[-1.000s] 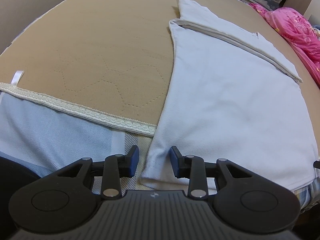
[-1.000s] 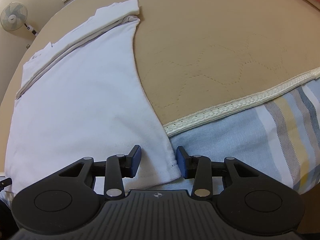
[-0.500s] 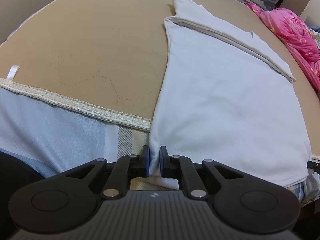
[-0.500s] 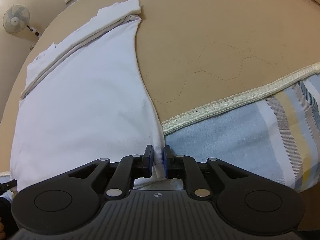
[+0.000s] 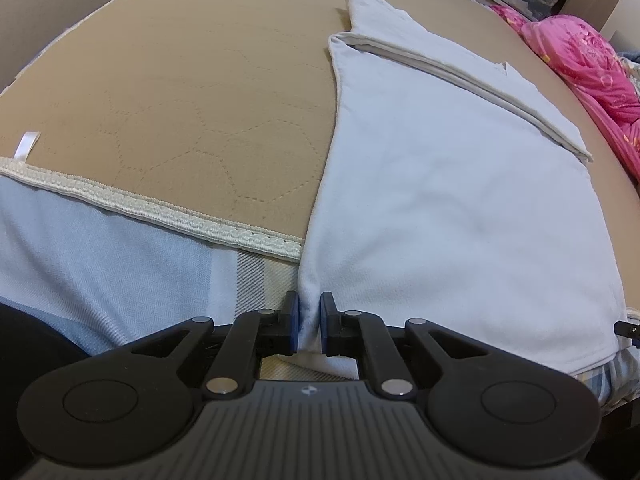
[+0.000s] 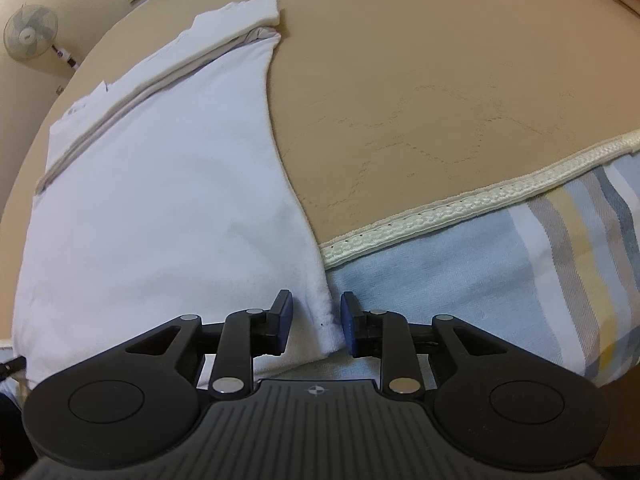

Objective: Fold small clothes

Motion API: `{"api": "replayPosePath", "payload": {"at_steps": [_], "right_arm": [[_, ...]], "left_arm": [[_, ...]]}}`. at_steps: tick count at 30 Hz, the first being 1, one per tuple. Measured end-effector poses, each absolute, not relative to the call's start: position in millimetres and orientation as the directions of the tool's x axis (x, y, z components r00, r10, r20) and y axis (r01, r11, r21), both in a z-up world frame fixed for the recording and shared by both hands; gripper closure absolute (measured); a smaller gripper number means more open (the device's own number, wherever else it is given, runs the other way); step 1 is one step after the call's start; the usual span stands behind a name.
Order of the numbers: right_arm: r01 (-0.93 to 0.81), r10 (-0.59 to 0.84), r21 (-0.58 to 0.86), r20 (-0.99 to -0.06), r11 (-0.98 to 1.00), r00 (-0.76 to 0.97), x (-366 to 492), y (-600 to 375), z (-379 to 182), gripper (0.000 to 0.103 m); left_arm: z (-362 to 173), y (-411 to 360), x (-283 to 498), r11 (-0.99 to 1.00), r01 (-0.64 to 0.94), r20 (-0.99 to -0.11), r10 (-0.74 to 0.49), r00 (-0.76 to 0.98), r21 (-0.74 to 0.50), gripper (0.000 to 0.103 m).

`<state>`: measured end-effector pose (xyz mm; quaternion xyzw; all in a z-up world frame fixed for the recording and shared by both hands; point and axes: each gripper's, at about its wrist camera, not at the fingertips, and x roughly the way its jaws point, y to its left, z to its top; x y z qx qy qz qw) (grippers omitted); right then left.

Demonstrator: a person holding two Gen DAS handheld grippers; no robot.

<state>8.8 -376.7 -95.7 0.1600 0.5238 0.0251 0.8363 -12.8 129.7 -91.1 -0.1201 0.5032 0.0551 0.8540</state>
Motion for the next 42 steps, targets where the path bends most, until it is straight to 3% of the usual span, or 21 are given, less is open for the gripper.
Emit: {"api": "replayPosePath", "payload": {"at_steps": [2,3,4,15,28,33,36,38,41,42], "right_arm": [[0.086,0.194,0.259,-0.871,0.962,0.452,8,-370,-95,0.081],[0.069,0.191,0.248,-0.869,0.966,0.457,8,-367,-94,0.095],[0.065,0.191,0.248,-0.865,0.967,0.463,6,-366,-91,0.096],[0.127,0.353,0.590,-0.627,0.797,0.694,-42,-430,-2,0.098],[0.028,0.403,0.624,-0.538,0.781,0.741,-151,-456,74,0.098],[-0.064,0.437,0.597,-0.505,0.799,0.744,-115,-459,87,0.098],[-0.087,0.452,0.610,-0.477,0.788,0.754,-36,-454,77,0.098],[-0.084,0.436,0.578,-0.506,0.812,0.744,32,-446,62,0.098],[0.018,0.291,0.472,-0.573,0.881,0.766,122,-436,27,0.097],[0.108,0.213,0.446,-0.610,0.889,0.764,145,-438,13,0.094]], "left_arm": [[-91,127,-12,0.969,-0.205,-0.873,-0.018,0.487,-0.135,0.093],[-91,126,-12,0.972,-0.197,-0.872,-0.014,0.490,-0.126,0.096],[-90,125,-12,0.974,-0.194,-0.870,-0.008,0.493,-0.119,0.096],[-15,132,-44,0.976,-0.094,-0.781,-0.096,0.617,-0.195,0.098],[86,151,-151,0.955,0.028,-0.742,-0.248,0.623,-0.296,0.098],[92,171,-84,0.929,-0.007,-0.700,-0.273,0.660,-0.369,0.098],[77,180,0,0.925,-0.055,-0.698,-0.243,0.674,-0.376,0.098],[57,172,69,0.937,-0.062,-0.719,-0.221,0.659,-0.345,0.097],[30,175,148,0.945,-0.142,-0.754,-0.138,0.642,-0.294,0.088],[25,179,162,0.948,-0.155,-0.748,-0.112,0.654,-0.277,0.077]]}}
